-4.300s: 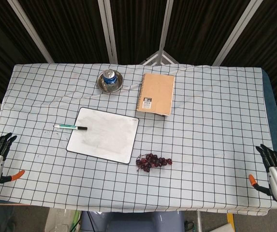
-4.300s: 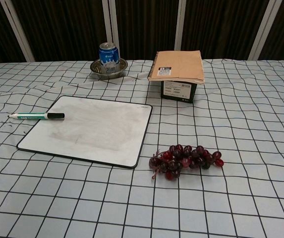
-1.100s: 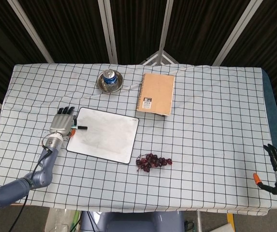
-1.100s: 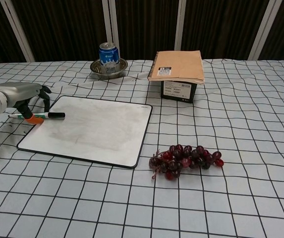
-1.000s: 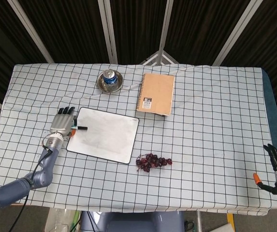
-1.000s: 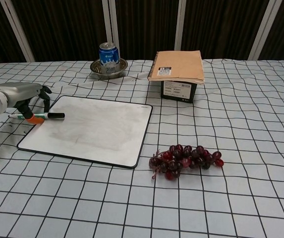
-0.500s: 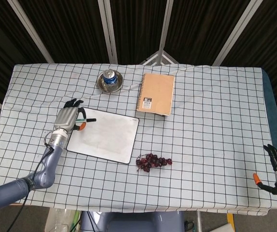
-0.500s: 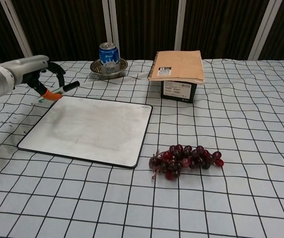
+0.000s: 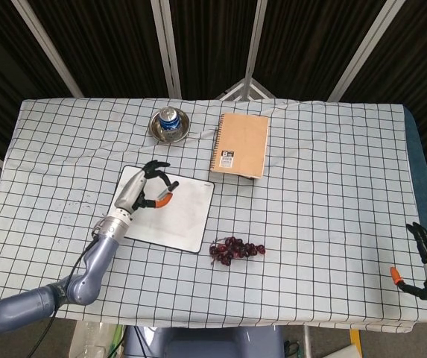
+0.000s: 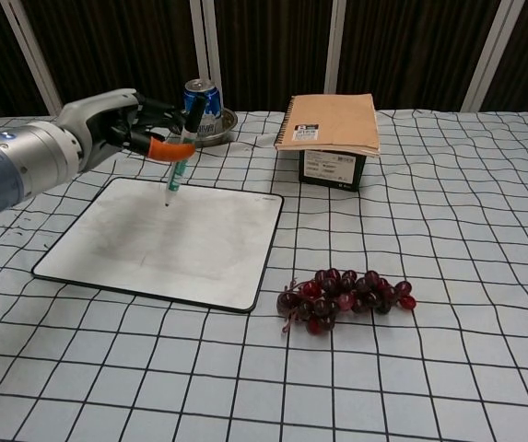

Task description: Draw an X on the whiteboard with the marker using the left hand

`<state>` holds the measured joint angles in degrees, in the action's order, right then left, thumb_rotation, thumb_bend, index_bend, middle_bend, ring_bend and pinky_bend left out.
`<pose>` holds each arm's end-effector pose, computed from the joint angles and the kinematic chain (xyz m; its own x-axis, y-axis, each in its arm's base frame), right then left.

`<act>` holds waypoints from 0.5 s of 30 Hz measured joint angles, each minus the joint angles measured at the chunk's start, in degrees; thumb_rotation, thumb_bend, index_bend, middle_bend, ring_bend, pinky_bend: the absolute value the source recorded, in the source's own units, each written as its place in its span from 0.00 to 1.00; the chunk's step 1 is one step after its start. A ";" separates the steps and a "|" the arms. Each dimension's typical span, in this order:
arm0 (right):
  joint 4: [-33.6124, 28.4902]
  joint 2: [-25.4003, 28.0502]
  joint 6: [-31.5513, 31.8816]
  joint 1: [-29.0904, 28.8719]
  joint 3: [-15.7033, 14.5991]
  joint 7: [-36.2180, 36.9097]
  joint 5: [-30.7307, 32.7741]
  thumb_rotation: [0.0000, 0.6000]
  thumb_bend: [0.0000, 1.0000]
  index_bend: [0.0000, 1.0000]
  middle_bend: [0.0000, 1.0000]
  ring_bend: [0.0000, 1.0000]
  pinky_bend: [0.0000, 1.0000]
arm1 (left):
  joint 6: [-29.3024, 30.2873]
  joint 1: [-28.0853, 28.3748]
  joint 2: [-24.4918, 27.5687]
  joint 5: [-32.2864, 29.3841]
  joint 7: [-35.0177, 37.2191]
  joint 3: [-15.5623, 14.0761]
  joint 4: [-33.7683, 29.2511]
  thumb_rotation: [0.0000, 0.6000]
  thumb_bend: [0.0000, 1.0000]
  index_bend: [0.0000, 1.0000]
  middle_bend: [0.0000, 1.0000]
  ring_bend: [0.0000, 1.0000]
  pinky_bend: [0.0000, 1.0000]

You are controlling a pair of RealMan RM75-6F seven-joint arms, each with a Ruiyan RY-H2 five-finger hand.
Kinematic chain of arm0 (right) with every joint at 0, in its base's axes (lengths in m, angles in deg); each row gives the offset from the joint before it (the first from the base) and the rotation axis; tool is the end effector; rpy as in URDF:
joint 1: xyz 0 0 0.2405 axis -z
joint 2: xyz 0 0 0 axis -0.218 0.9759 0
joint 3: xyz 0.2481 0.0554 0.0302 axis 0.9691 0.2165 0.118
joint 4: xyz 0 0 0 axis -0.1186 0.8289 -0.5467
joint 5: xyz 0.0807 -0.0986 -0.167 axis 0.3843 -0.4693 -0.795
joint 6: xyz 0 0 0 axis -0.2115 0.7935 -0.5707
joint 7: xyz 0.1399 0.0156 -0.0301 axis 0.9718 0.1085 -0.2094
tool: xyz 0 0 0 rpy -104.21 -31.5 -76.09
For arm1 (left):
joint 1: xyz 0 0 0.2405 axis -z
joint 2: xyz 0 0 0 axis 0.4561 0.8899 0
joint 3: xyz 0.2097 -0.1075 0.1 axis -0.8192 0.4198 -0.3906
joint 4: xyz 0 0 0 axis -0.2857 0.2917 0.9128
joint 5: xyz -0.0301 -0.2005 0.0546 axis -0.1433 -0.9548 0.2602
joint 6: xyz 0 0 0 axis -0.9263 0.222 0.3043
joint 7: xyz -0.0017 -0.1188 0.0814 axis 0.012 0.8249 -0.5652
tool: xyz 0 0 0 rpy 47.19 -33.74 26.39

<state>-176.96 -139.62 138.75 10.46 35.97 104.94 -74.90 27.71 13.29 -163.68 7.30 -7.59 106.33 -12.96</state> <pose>-0.3309 -0.1621 0.1828 0.1139 -0.1002 0.9884 -0.9784 0.1614 0.1291 -0.1207 0.3693 -0.0301 -0.4063 0.3909 0.8259 0.8916 -0.0279 0.4519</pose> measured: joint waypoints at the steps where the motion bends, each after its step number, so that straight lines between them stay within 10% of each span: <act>1: 0.02 0.02 -0.02 0.01 0.00 0.04 0.03 1.00 0.35 0.00 0.00 0.00 0.00 | -0.15 -0.07 -0.70 1.01 1.63 -0.12 0.38 1.00 0.55 0.70 0.17 0.00 0.00; 15: 0.01 0.07 -0.20 0.02 0.01 0.16 0.12 1.00 0.35 0.00 0.00 0.00 0.00 | -0.37 -0.09 -5.83 8.36 11.83 -2.89 6.08 1.00 0.55 0.71 0.19 0.00 0.00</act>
<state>-176.95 -139.55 138.54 10.49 35.98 105.10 -74.78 27.34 13.20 -169.51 15.66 4.24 103.43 -6.88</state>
